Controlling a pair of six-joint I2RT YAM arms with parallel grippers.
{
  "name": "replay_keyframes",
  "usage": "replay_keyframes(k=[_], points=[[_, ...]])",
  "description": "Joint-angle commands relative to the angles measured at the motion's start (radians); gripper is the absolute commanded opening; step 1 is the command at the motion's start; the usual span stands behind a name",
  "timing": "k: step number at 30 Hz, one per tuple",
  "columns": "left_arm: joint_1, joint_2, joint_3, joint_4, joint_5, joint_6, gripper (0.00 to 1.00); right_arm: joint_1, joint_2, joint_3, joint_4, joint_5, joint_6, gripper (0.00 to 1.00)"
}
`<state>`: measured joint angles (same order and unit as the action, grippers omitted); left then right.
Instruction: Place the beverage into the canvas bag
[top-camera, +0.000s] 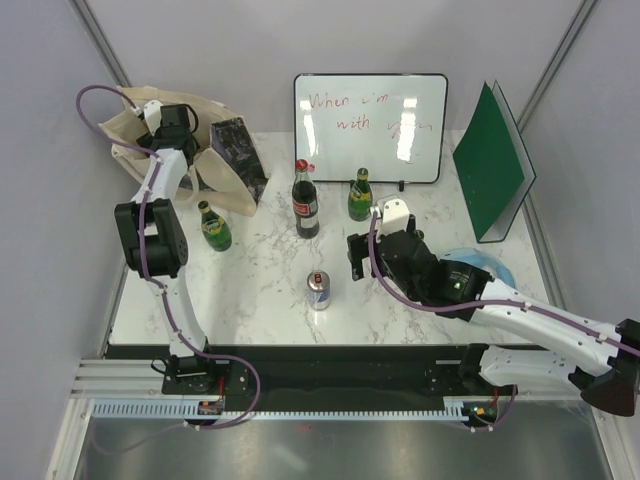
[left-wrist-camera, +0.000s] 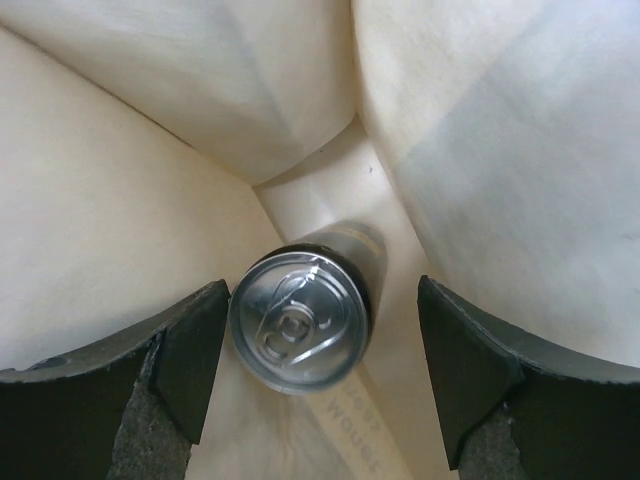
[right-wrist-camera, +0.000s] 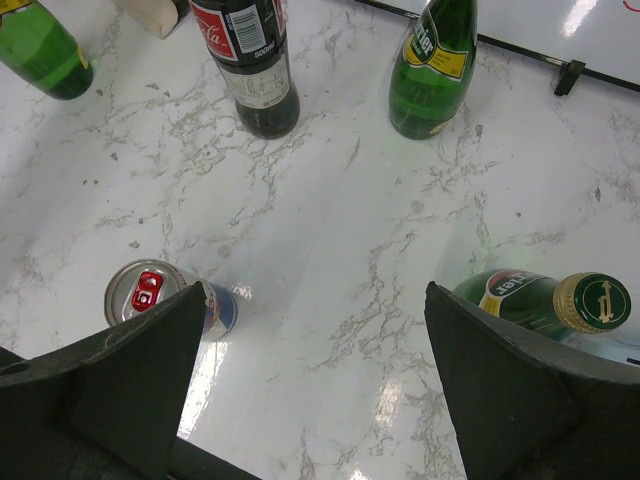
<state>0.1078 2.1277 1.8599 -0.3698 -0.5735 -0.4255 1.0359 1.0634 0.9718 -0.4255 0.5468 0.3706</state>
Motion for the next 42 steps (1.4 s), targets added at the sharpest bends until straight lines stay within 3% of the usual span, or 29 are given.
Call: replay_keyframes(k=[1, 16, 21, 25, 28, 32, 37, 42], points=[[-0.006, -0.141, 0.018, -0.006, 0.03, -0.001, 0.83, -0.005, -0.04, 0.011, 0.017, 0.002, 0.007, 0.98], [-0.103, -0.354, -0.05, -0.078, 0.069, 0.111, 0.84, -0.005, -0.056, 0.048, -0.047, -0.024, 0.024, 0.98], [-0.181, -0.451, -0.099, -0.08, 0.058, 0.177, 0.85, -0.004, -0.075, 0.08, -0.081, -0.028, 0.024, 0.98], [-0.212, -0.54, -0.122, -0.084, 0.064, 0.198, 0.89, -0.005, -0.089, 0.09, -0.094, -0.034, 0.025, 0.98], [-0.246, -0.618, -0.137, -0.109, 0.106, 0.212, 0.98, -0.005, -0.089, 0.107, -0.119, -0.03, 0.044, 0.98], [-0.309, -0.698, -0.142, -0.167, 0.086, 0.241, 0.98, -0.005, -0.088, 0.117, -0.144, -0.027, 0.083, 0.98], [-0.408, -0.772, -0.171, -0.349, 0.292, 0.203, 0.92, -0.005, -0.105, 0.11, -0.162, -0.044, 0.103, 0.98], [-0.577, -0.919, -0.381, -0.429, 0.356, 0.137, 0.9, -0.005, -0.135, 0.129, -0.238, -0.001, 0.106, 0.98]])
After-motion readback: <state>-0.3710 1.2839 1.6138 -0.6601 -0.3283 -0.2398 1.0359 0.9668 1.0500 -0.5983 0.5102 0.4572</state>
